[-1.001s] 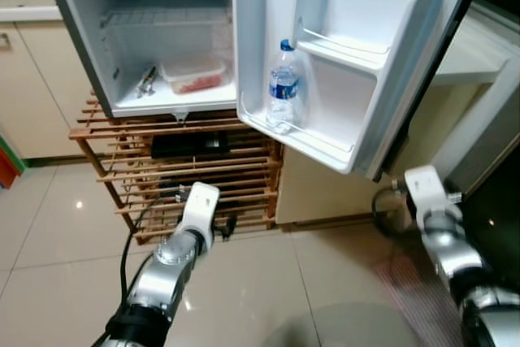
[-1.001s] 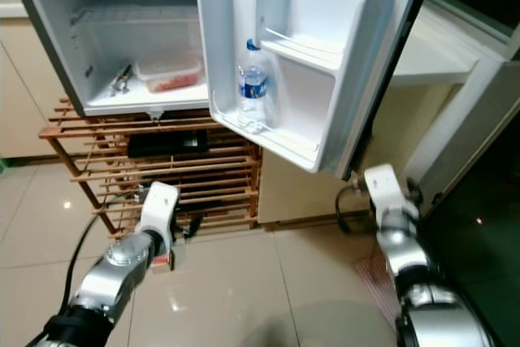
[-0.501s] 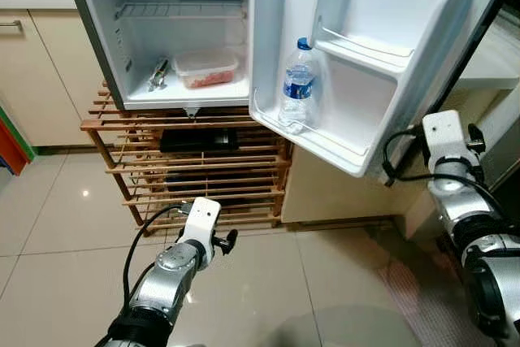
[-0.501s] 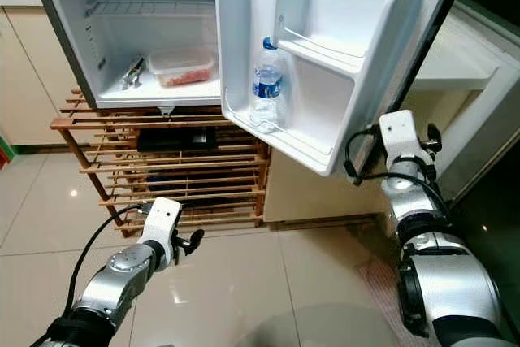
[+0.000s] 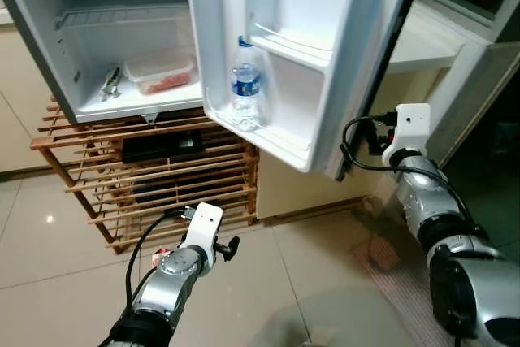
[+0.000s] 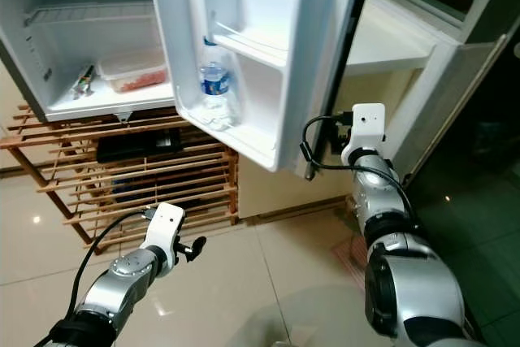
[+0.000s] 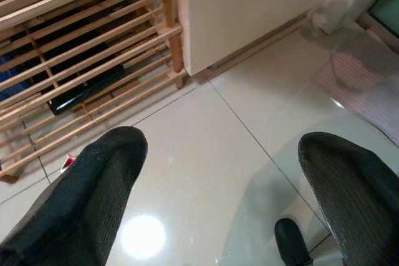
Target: Restocking fridge
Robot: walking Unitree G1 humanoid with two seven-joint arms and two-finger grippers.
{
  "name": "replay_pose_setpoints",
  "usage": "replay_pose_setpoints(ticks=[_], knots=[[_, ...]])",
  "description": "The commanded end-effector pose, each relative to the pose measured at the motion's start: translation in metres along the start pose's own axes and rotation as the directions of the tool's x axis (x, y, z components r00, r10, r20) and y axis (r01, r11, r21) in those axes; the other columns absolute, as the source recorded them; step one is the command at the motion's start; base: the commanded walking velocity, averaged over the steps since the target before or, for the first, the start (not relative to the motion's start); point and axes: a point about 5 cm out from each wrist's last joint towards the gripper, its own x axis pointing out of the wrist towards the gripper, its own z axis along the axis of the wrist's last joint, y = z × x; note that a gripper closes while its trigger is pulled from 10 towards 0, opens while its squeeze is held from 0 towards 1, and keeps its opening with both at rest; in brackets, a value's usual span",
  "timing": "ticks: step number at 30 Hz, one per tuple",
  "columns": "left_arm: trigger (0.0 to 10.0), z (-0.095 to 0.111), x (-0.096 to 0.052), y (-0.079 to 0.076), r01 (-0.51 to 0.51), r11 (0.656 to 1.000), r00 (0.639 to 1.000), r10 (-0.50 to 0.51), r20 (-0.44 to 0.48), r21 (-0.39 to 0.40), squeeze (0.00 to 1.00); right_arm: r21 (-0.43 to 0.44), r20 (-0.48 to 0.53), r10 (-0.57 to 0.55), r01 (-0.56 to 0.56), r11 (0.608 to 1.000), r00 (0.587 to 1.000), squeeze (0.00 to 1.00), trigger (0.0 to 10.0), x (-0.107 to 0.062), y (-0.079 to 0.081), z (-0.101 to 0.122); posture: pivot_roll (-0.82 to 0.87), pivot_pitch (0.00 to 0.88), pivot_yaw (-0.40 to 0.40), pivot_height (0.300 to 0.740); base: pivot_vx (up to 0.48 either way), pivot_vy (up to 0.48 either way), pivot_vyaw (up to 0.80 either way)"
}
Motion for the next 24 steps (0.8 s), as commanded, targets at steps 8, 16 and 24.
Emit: replay_pose_setpoints(ticks=[8,16,24], knots=[[10.0,-0.051,-0.004,0.013,-0.053,0.996,0.962,0.033,-0.273,-0.066,0.00,0.097,0.013,0.580,-0.578,0.810,0.815,0.00,10.0,-0.052,0.070,0.013,-0.07,0.000,-0.035,0.736,0.000,0.000,0.00],[10.0,-0.089,-0.015,0.021,-0.150,0.969,0.903,0.053,-0.427,-0.197,0.00,0.126,-0.023,0.554,-0.547,0.828,0.832,0.00,10.0,-0.063,0.063,0.014,-0.08,0.000,-0.028,0.736,0.000,0.000,0.00],[10.0,-0.047,0.002,0.007,-0.058,0.992,0.991,0.043,-0.130,-0.115,0.00,0.079,0.004,0.167,-0.167,0.983,0.986,0.00,10.0,-0.043,0.029,0.031,-0.08,0.000,-0.037,0.736,0.000,0.000,0.00]])
